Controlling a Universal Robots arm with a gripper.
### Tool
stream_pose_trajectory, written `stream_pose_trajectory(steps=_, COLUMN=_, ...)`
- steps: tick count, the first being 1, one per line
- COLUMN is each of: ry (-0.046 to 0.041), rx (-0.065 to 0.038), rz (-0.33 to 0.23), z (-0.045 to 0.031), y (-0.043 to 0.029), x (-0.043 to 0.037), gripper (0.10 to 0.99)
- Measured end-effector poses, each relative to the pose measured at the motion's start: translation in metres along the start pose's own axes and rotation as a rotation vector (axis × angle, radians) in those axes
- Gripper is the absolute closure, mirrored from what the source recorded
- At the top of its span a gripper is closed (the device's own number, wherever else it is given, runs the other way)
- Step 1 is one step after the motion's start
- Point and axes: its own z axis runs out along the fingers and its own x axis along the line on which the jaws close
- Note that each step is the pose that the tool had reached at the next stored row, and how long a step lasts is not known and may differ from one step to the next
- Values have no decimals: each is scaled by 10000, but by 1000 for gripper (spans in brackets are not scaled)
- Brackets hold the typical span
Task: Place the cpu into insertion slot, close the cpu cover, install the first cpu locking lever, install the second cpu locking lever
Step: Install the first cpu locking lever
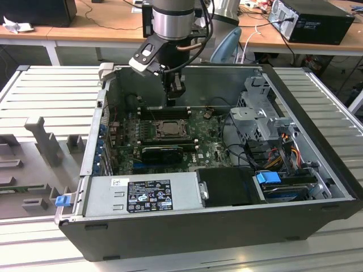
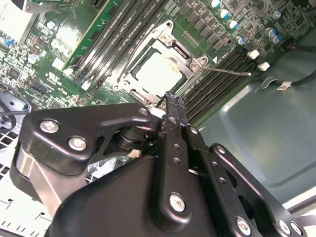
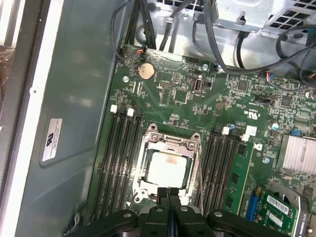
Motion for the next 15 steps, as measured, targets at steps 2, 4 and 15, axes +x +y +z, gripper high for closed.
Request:
stream_pose_trajectory(steps=2, ry=1, rx=1, rz=-106, z=0, y=0, x=0, gripper=980)
stream_pose_trajectory(steps=4, ry=4, rx=3, rz=-268, z=0, y=0, x=0, gripper=980)
stream_pose_trajectory(steps=15, ry=17, rx=12, rz=-1138, z=0, y=0, x=0, gripper=980)
